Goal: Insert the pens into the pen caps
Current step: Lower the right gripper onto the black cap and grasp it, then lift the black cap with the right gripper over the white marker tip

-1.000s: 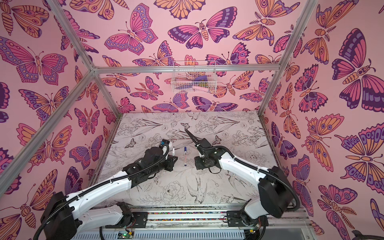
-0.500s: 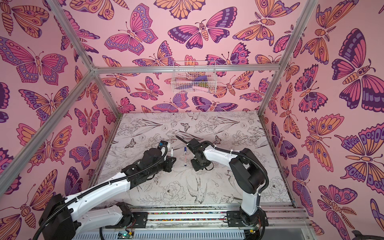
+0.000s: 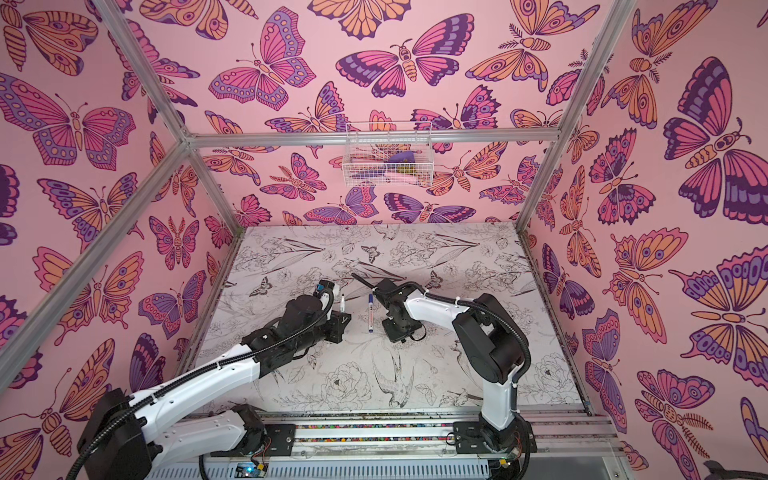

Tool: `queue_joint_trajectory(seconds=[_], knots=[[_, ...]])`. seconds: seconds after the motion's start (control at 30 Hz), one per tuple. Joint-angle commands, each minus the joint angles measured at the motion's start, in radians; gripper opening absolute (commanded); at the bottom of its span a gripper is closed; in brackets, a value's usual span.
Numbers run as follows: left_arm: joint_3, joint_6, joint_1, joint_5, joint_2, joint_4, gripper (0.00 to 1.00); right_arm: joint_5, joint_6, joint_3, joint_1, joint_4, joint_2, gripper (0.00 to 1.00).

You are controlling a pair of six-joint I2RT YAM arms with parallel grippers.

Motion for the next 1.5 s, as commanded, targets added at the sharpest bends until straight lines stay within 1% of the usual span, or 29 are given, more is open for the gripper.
queue_joint_trajectory(seconds=[0.0,0.13,0.2,0.27,0.37,0.43,0.5,0.63,0.87,1.03,1.13,1.23,1.37,1.47], knots=[[0.005,0.044,0.006,0.064,0.001,-0.007,0.00,-0.028,0.017,-0.021,-0.007,0.024,-0.090,0.03],[0.012,0.080,-0.012,0.123,0.008,0.004,0.00,-0.072,0.076,-0.051,-0.039,0.073,-0.287,0.03],[0.009,0.089,-0.034,0.139,0.009,0.026,0.00,-0.114,0.118,-0.087,-0.058,0.122,-0.422,0.03],[0.007,0.101,-0.065,0.143,0.014,0.057,0.00,-0.171,0.175,-0.137,-0.083,0.189,-0.539,0.03],[0.016,0.115,-0.107,0.156,0.034,0.093,0.00,-0.202,0.253,-0.226,-0.098,0.315,-0.691,0.03],[0.028,0.128,-0.128,0.165,0.048,0.107,0.00,-0.230,0.285,-0.266,-0.107,0.383,-0.766,0.03],[0.040,0.138,-0.150,0.167,0.057,0.115,0.00,-0.257,0.306,-0.272,-0.116,0.398,-0.810,0.03],[0.052,0.161,-0.169,0.188,0.059,0.130,0.00,-0.264,0.310,-0.262,-0.117,0.391,-0.845,0.02],[0.062,0.178,-0.189,0.209,0.056,0.134,0.00,-0.325,0.323,-0.270,-0.118,0.461,-0.867,0.02],[0.063,0.180,-0.201,0.215,0.058,0.139,0.00,-0.370,0.326,-0.265,-0.118,0.503,-0.843,0.02],[0.062,0.181,-0.207,0.214,0.059,0.148,0.00,-0.428,0.316,-0.260,-0.118,0.521,-0.812,0.02],[0.065,0.183,-0.211,0.212,0.061,0.153,0.00,-0.473,0.339,-0.264,-0.116,0.550,-0.791,0.02],[0.066,0.186,-0.213,0.206,0.058,0.156,0.00,-0.485,0.360,-0.281,-0.112,0.589,-0.794,0.02],[0.062,0.189,-0.214,0.201,0.053,0.157,0.00,-0.488,0.359,-0.283,-0.107,0.583,-0.791,0.02]])
